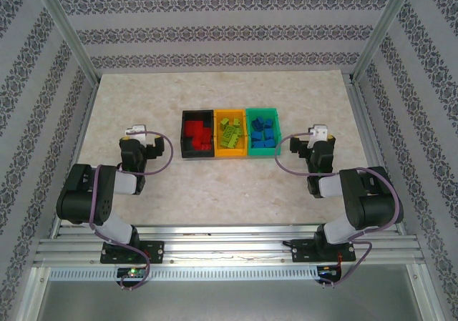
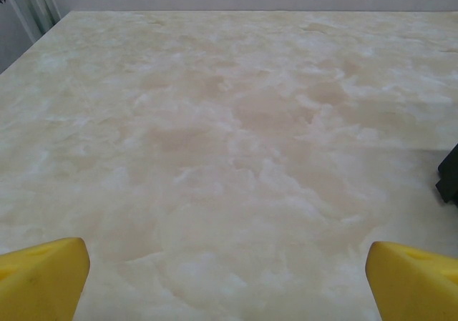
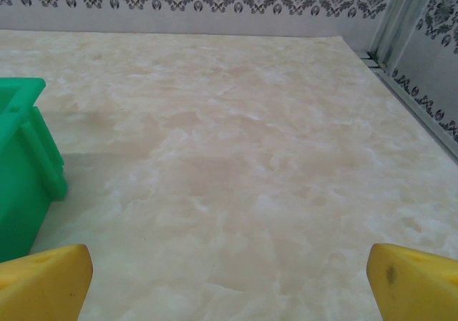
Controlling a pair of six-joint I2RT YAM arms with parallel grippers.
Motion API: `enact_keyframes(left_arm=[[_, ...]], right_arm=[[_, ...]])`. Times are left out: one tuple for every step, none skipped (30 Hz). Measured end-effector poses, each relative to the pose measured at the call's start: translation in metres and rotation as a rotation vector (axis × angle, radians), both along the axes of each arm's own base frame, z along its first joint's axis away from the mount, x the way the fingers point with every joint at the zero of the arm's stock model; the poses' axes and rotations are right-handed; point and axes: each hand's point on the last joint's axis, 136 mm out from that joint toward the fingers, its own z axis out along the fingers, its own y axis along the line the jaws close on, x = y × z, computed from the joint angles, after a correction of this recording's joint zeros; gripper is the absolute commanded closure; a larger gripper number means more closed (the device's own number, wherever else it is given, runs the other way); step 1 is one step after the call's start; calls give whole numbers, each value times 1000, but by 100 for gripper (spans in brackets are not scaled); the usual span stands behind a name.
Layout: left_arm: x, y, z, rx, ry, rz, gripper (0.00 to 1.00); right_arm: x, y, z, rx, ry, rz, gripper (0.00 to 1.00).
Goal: Sort the legos into containers by color
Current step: Reset both arms
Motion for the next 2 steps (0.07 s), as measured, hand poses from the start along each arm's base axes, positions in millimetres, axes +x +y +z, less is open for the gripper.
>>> enact_keyframes(left_arm=[[0, 0, 0, 0, 0, 0, 1], [0, 0, 0, 0, 0, 0, 1]], right_arm=[[1, 0, 0, 2, -1, 4, 2], [1, 1, 1, 3, -1, 7, 2]])
